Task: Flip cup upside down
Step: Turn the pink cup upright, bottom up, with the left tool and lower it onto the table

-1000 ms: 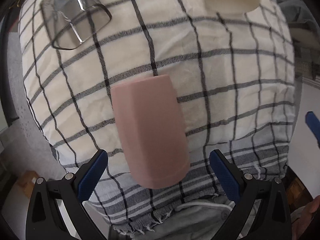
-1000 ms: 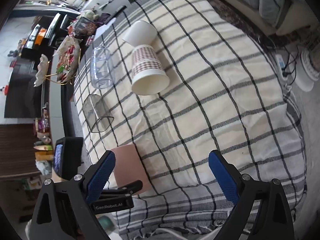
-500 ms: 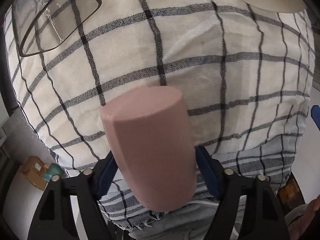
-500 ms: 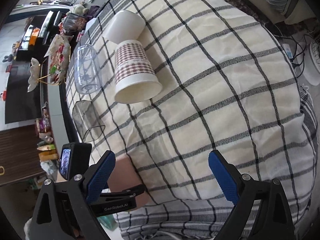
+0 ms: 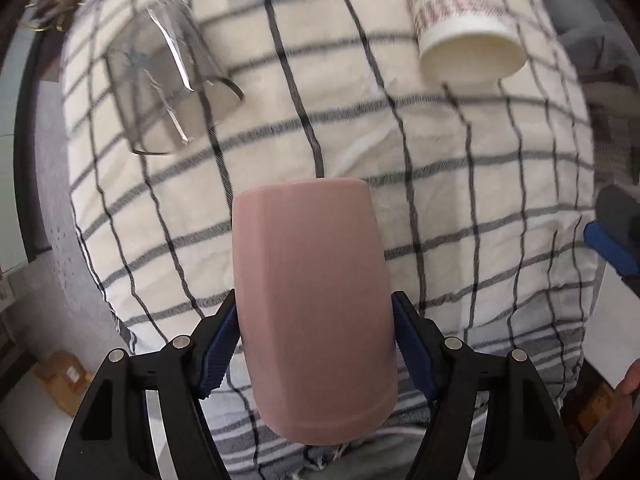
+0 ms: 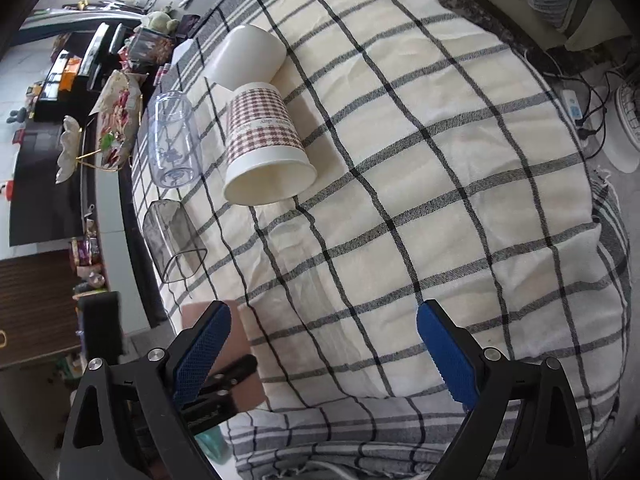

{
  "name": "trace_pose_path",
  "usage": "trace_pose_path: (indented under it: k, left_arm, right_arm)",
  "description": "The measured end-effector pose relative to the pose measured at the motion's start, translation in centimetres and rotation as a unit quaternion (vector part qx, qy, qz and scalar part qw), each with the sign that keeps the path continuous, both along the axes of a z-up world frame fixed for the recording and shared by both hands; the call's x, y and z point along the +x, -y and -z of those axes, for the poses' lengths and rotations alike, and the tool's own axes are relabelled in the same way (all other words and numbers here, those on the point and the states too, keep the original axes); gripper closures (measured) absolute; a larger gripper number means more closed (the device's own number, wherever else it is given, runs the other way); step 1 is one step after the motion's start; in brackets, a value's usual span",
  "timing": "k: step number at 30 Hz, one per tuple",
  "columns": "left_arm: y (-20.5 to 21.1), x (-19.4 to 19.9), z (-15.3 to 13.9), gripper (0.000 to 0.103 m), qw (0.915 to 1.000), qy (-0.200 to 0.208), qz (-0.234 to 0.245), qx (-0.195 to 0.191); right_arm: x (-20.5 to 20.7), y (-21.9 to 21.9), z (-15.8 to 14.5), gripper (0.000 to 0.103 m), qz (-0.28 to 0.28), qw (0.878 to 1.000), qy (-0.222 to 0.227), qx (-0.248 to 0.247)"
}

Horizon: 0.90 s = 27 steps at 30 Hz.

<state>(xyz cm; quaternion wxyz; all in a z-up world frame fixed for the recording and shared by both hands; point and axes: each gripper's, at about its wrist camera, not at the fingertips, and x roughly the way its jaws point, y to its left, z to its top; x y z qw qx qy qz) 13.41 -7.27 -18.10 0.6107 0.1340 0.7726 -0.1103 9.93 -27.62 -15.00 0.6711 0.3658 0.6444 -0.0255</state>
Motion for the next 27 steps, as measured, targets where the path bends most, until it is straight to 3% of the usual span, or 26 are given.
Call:
trace_pose_path:
  k: [5,7,9,12,14,17,19,22,25,27]
  left_arm:
    - [-2.0,-2.2,-1.5,0.032,0.9965,0.070,-0.026,-0.037]
    - [-2.4,-3.0,-2.9,0.032,0.9907,0.125,-0.020,-0.049]
    - [-2.7,-3.3,-4.2,0.032,0.9775,0.196,-0.026,-0.073]
    - [-2.8,-2.9,-5.3,0.032,0.9478,0.305,-0.043,-0.083]
    - [-3.0,-3.5,-5.3,0.032,0.9229,0.368,-0.062,-0.097]
    - [-2.9,-5.1,-5.5,0.031,0.8697,0.474,-0.072,-0.119]
    - [-2.4,-5.8,-5.7,0.031,0.8423,0.519,-0.070,-0.128]
    - [-2.2,-6.4,-5.0,0.031,0.8265,0.539,-0.077,-0.142]
    - [-1.4,-7.8,-3.8,0.031,0.8039,0.578,-0.067,-0.123]
    - [-0.7,-7.9,-3.1,0.031,0.8015,0.585,-0.056,-0.113]
  right_arm:
    - [-0.8,-0.4,-0.7,0.009,-0.005,1.000,0.007,-0.005]
    - [-1.1,-0.6,-0.9,0.009,-0.006,1.000,0.013,-0.002]
    - [-1.6,-0.6,-0.9,0.009,-0.002,1.000,0.019,0.003]
    - [-2.3,-0.5,-0.8,0.009,0.004,1.000,0.028,0.004]
    - [-2.7,-0.5,-0.5,0.009,0.008,1.000,0.029,0.004]
    - [-3.6,-0.3,0.2,0.009,0.018,0.999,0.027,0.003]
    - [-4.3,-0.2,0.6,0.009,0.022,0.999,0.025,0.003]
    - [-5.1,0.1,0.9,0.009,0.029,0.999,0.022,0.005]
    - [-5.9,0.8,1.2,0.009,0.042,0.999,0.030,-0.005]
    - [-6.2,1.0,1.7,0.009,0.046,0.998,0.039,-0.020]
